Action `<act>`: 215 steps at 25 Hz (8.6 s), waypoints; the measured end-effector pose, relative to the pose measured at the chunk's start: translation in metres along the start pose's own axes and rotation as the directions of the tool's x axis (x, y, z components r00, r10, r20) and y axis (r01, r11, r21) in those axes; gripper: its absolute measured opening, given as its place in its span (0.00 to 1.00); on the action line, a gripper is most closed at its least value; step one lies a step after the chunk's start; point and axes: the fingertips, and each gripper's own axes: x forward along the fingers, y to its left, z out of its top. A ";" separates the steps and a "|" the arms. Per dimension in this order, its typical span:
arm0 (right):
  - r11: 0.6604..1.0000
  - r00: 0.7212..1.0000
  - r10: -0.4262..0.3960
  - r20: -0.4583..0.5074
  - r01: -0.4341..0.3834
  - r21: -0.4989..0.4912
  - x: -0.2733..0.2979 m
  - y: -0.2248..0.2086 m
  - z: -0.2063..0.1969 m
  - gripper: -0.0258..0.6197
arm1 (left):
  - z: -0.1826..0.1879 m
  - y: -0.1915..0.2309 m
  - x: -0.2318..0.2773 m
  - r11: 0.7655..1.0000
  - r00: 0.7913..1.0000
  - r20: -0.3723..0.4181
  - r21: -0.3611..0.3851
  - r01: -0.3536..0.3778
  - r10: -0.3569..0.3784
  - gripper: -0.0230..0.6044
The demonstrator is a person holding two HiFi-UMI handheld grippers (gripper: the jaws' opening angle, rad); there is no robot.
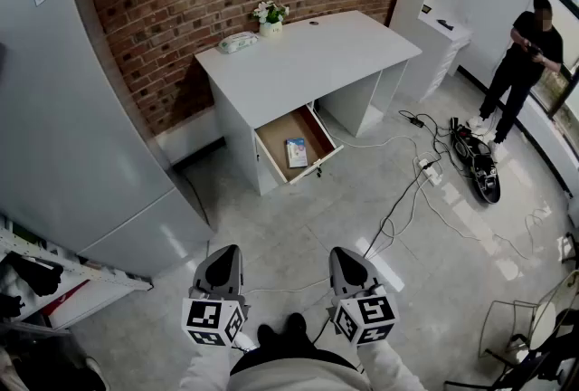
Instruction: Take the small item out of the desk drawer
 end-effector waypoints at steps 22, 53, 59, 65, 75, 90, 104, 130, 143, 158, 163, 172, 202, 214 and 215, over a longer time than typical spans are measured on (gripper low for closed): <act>0.999 0.999 0.018 0.041 -0.019 0.029 -0.012 -0.031 0.015 0.08 | 0.026 -0.029 0.006 1.000 0.998 0.058 0.025 -0.013 0.011 0.06; 0.983 0.981 0.127 -0.145 -0.105 0.152 0.170 -0.056 0.018 0.53 | 0.022 0.048 0.178 0.999 0.998 -0.042 0.016 0.041 -0.040 0.06; 0.979 0.972 0.099 -0.213 -0.057 0.194 0.247 -0.067 0.023 0.60 | 0.020 0.096 0.244 0.996 0.991 -0.103 -0.004 0.084 -0.084 0.06; 0.972 0.965 0.041 -0.260 0.022 0.234 0.314 -0.088 0.026 0.62 | 0.024 0.130 0.303 0.991 0.982 -0.130 -0.006 0.137 -0.137 0.06; 0.962 0.941 -0.004 -0.339 0.097 0.256 0.386 -0.110 -0.002 0.62 | 0.000 0.152 0.364 0.984 0.968 -0.177 -0.019 0.180 -0.180 0.06; 0.974 0.900 0.014 -0.435 0.086 0.209 0.499 -0.159 -0.097 0.61 | -0.083 0.144 0.441 0.984 0.948 -0.267 -0.015 0.177 -0.175 0.06; 0.994 0.835 0.043 -0.549 0.021 0.110 0.577 -0.193 -0.156 0.61 | -0.158 0.138 0.506 0.983 0.900 -0.397 -0.049 0.175 -0.179 0.06; 0.992 0.730 0.004 -0.683 0.083 0.094 0.654 -0.235 -0.223 0.62 | -0.202 0.144 0.557 0.989 0.879 -0.459 -0.127 0.080 -0.130 0.06; 0.996 0.713 -0.019 -0.701 0.074 0.048 0.682 -0.253 -0.243 0.65 | -0.216 0.150 0.561 0.987 0.874 -0.471 -0.149 0.056 -0.121 0.06; 0.998 0.704 0.024 -0.709 0.024 0.058 0.695 -0.248 -0.256 0.66 | -0.222 0.157 0.564 0.983 0.880 -0.460 -0.178 0.038 -0.117 0.06; 0.998 0.705 0.025 -0.708 0.026 0.061 0.695 -0.250 -0.257 0.66 | -0.223 0.158 0.562 0.983 0.880 -0.460 -0.181 0.039 -0.119 0.06; 0.999 0.712 0.031 -0.701 0.009 0.053 0.691 -0.240 -0.253 0.66 | -0.221 0.160 0.559 0.983 0.882 -0.458 -0.180 0.032 -0.113 0.06; 0.969 0.889 0.094 -0.448 0.023 0.247 0.603 -0.213 -0.107 0.66 | -0.147 0.151 0.540 0.987 0.903 -0.408 -0.134 0.089 -0.137 0.06; 0.943 0.945 0.070 -0.320 0.042 0.330 0.537 -0.210 -0.042 0.66 | -0.110 0.116 0.524 0.972 0.896 -0.386 -0.167 0.165 -0.219 0.06; 0.941 0.948 0.067 -0.311 0.043 0.335 0.531 -0.210 -0.037 0.66 | -0.106 0.112 0.522 0.973 0.897 -0.383 -0.155 0.173 -0.221 0.06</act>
